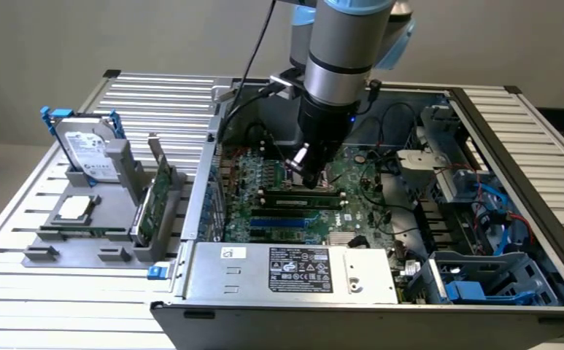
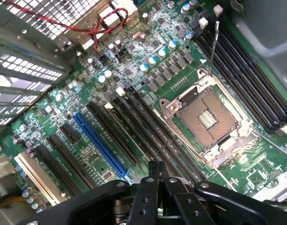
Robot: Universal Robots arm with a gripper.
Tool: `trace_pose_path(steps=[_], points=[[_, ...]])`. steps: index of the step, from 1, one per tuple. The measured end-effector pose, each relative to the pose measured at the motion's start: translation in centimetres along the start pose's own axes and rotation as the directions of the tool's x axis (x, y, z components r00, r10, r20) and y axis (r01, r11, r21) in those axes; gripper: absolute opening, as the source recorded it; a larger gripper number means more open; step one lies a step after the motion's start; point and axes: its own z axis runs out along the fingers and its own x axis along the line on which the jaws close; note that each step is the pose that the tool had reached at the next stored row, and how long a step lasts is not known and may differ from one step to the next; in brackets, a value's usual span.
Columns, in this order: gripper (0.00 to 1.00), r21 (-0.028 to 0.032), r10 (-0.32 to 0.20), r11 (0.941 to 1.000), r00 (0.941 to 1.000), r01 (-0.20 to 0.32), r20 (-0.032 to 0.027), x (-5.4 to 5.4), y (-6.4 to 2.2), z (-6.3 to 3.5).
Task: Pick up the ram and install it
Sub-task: 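Press down the ram until it locks into place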
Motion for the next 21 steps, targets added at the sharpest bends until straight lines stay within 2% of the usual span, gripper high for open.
trace_pose_path(steps=[5, 10, 15, 18, 21], points=[[0.11, -0.002, 0.077, 0.997, 0.997, -0.077, 0.0032, 0.0, 0.0, 0.05], [0.11, -0.0049, 0.159, 0.9873, 0.9873, -0.159, 0.0063, 0.0, 0.0, 0.11], [0.11, -0.0083, 0.244, 0.9699, 0.9698, -0.243, 0.0092, 0.0, -0.01, 0.17], [0.11, -0.0104, 0.293, 0.956, 0.956, -0.293, 0.0109, -0.01, -0.01, 0.21], [0.11, -0.0126, 0.343, 0.9394, 0.9393, -0.343, 0.0123, -0.01, -0.01, 0.26]])
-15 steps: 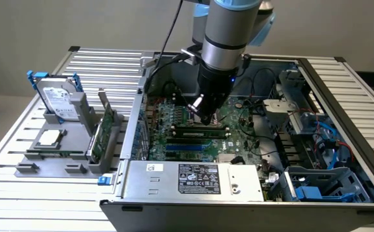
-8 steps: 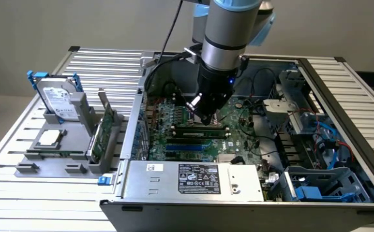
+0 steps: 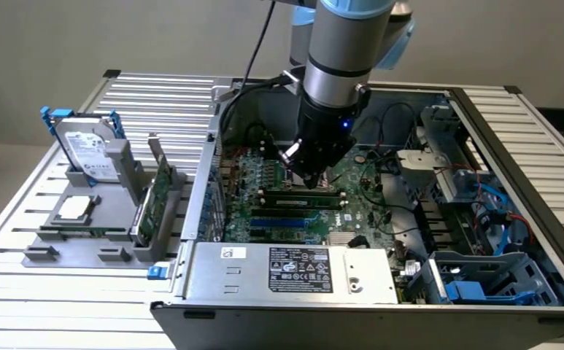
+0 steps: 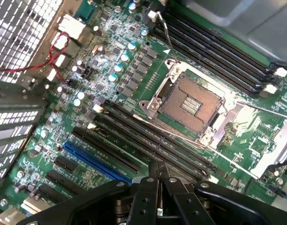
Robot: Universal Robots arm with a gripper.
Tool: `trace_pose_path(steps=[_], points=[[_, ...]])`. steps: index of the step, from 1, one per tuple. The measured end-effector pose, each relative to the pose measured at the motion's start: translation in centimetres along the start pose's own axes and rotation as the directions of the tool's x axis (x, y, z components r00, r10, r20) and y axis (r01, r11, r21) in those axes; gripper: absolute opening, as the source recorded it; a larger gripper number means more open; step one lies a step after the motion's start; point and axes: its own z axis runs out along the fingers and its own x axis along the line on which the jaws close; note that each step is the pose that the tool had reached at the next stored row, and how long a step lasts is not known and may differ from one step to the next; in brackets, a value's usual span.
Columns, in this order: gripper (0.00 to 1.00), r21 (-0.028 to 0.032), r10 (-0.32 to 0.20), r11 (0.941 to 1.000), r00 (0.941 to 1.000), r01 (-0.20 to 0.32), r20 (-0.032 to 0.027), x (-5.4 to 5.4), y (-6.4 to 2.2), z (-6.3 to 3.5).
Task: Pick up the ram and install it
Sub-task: 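Press down the ram until it locks into place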
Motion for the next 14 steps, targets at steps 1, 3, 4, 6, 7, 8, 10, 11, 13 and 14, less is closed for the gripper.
trace_pose_path(steps=[1, 3, 4, 6, 7, 8, 10, 11, 13, 14], points=[[0.11, -0.0006, 0.017, 0.9999, 0.9999, -0.017, 0.0007, 0.0, 0.0, 0.02], [0.11, -0.0016, 0.051, 0.9987, 0.9987, -0.051, 0.0021, 0.0, 0.0, 0.05], [0.11, -0.0021, 0.068, 0.9977, 0.9977, -0.068, 0.0027, 0.0, 0.0, 0.06], [0.11, -0.0033, 0.102, 0.9948, 0.9948, -0.102, 0.004, 0.0, 0.0, 0.09], [0.11, -0.0039, 0.119, 0.9929, 0.9929, -0.119, 0.0047, 0.0, 0.0, 0.11], [0.11, -0.0046, 0.137, 0.9906, 0.9906, -0.137, 0.0053, 0.0, -0.01, 0.12], [0.11, -0.0058, 0.17, 0.9855, 0.9854, -0.17, 0.0065, -0.01, -0.01, 0.16], [0.11, -0.0064, 0.186, 0.9825, 0.9825, -0.186, 0.0071, -0.01, -0.01, 0.18], [0.11, -0.0075, 0.219, 0.9757, 0.9756, -0.219, 0.0081, 0.0, -0.01, 0.22], [0.11, -0.0079, 0.236, 0.9717, 0.9717, -0.236, 0.0086, 0.0, -0.01, 0.24]])
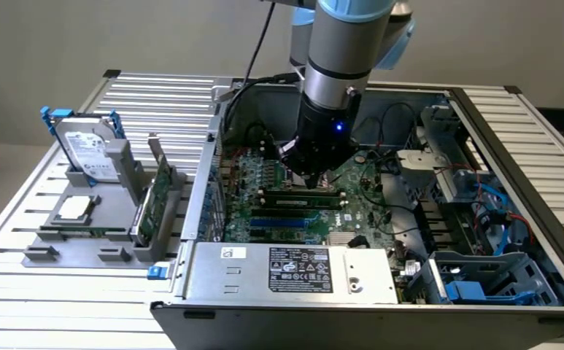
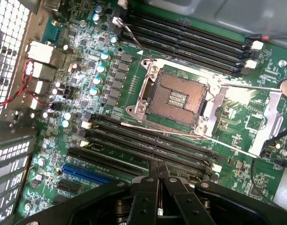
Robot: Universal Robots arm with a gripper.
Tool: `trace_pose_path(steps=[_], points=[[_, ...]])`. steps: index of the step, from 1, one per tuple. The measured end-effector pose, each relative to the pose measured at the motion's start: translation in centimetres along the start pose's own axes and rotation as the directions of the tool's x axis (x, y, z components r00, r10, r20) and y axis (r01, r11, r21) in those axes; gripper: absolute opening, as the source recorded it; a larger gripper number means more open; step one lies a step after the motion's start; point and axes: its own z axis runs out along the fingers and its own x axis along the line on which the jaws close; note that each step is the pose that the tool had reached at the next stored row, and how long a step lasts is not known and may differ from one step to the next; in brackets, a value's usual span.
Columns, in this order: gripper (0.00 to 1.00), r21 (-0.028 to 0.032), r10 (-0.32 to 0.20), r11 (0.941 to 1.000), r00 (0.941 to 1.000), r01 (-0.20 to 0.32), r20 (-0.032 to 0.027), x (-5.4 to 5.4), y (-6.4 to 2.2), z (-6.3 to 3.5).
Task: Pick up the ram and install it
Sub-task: 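Press down the ram until it locks into place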
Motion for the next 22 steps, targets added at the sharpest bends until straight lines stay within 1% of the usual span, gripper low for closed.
trace_pose_path(steps=[3, 8, 11, 15, 16, 22], points=[[0.11, -0.0006, 0.046, 0.999, 0.999, -0.046, 0.0017, -0.01, 0.0, 0.08], [0.11, 0.0017, 0.108, 0.9942, 0.9942, -0.108, 0.0032, -0.01, 0.0, 0.13], [0.11, 0.0025, 0.145, 0.9894, 0.9894, -0.145, 0.0043, -0.01, 0.0, 0.14], [0.11, 0.0036, 0.196, 0.9805, 0.9805, -0.196, 0.0058, -0.01, 0.0, 0.2], [0.11, 0.0035, 0.203, 0.9792, 0.9792, -0.203, 0.006, 0.01, -0.01, 0.2], [0.11, 0.0035, 0.203, 0.9791, 0.9791, -0.204, 0.005, 0.07, -0.04, 0.2]])
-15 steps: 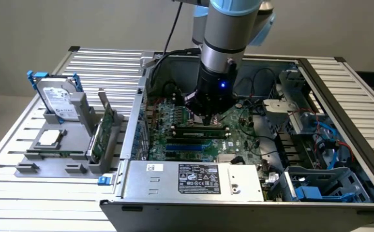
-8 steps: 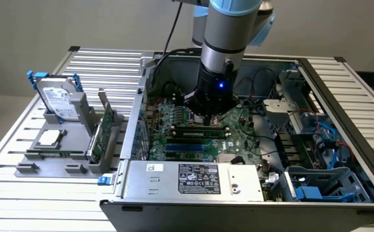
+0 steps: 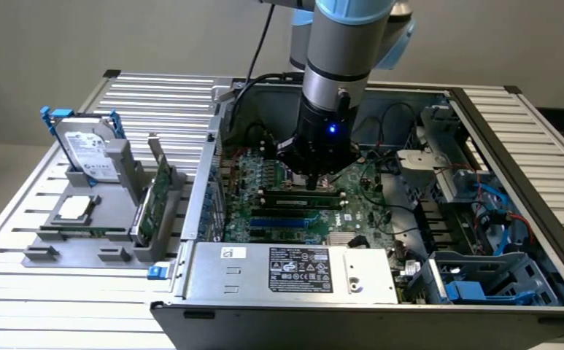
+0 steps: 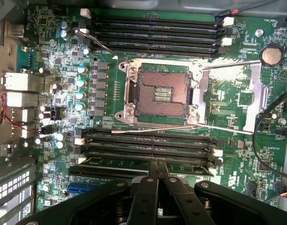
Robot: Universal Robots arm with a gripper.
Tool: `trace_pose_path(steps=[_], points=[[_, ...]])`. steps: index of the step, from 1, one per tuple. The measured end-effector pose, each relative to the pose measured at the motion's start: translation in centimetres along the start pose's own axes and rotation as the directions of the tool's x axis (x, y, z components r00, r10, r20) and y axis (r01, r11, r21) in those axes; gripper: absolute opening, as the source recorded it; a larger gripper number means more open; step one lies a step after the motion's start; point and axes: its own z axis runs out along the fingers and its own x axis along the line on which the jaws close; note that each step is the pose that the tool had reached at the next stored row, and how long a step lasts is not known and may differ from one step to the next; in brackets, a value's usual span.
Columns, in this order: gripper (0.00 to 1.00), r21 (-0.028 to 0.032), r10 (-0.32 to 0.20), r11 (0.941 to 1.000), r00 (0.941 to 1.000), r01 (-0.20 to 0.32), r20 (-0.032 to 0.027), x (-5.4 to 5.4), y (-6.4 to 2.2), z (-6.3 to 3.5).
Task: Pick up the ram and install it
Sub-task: 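Press down the ram until it locks into place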
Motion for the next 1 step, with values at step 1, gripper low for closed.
trace_pose_path(steps=[1], points=[[0.11, 0.0, 0.0, 1.0, 1.0, 0.0, 0.0, 0.0, 0.0, 0.0]])
